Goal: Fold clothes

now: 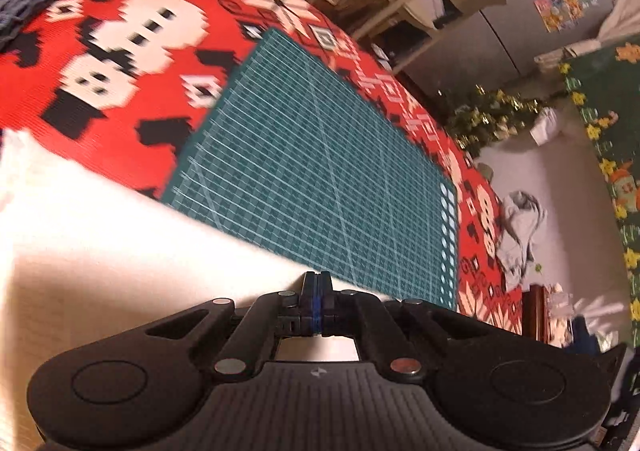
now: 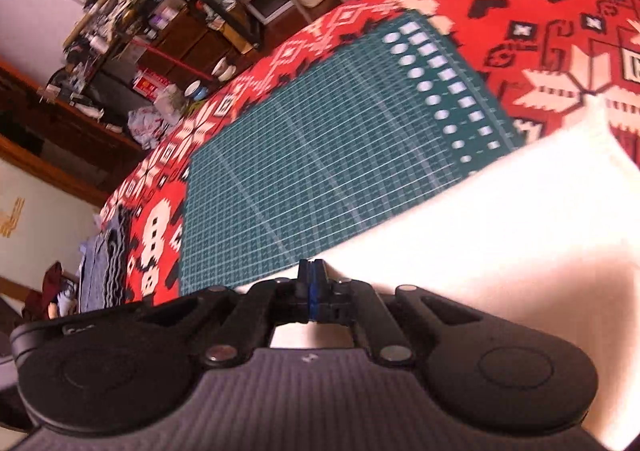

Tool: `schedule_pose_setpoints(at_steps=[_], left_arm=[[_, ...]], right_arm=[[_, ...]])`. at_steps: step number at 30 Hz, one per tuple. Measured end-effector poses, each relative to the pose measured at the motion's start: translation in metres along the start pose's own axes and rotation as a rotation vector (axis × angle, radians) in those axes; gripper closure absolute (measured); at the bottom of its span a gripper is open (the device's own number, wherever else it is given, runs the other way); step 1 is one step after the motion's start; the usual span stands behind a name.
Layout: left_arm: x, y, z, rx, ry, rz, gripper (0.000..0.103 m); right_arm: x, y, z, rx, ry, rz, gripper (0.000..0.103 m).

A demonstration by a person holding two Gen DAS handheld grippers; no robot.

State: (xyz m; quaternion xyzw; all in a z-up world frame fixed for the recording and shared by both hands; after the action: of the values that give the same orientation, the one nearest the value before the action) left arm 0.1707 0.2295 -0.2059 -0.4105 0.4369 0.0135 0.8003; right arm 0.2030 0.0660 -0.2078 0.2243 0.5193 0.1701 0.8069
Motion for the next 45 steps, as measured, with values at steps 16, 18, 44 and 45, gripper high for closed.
schedule_pose_setpoints(at_steps=[16, 18, 44, 45], left_arm=[[-0.054, 0.051, 0.037, 0.157, -0.133, 0.265, 0.103], [-0.062, 0.06, 0.043, 0.149, -0.139, 0.29, 0.103], [-0.05, 0.025, 0.024, 0.137, -0.043, 0.123, 0.098], [-0.047, 0.027, 0.023, 0.149, -0.04, 0.151, 0.098]], right_arm=[[-0.056, -0.091, 0.05, 0.118, -0.158, -0.22, 0.103], [-0.065, -0.107, 0.057, 0.156, -0.176, -0.245, 0.103], [-0.064, -0.036, 0.036, 0.121, -0.095, -0.061, 0.098], [-0.058, -0.036, 0.034, 0.12, -0.076, -0.064, 0.098]])
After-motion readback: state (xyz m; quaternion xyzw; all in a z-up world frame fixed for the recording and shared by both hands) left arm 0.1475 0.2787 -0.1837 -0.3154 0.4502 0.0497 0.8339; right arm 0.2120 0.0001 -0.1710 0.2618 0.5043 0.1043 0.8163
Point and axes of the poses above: each gripper's, at about its wrist camera, not at the fingertips, and x roughly the way its jaws point, y to its left, z to its top, the point moved 9 cm from there along x, roughly the way its jaws point, and after that the axes turned 3 degrees about -z, right-handed, at the moved point
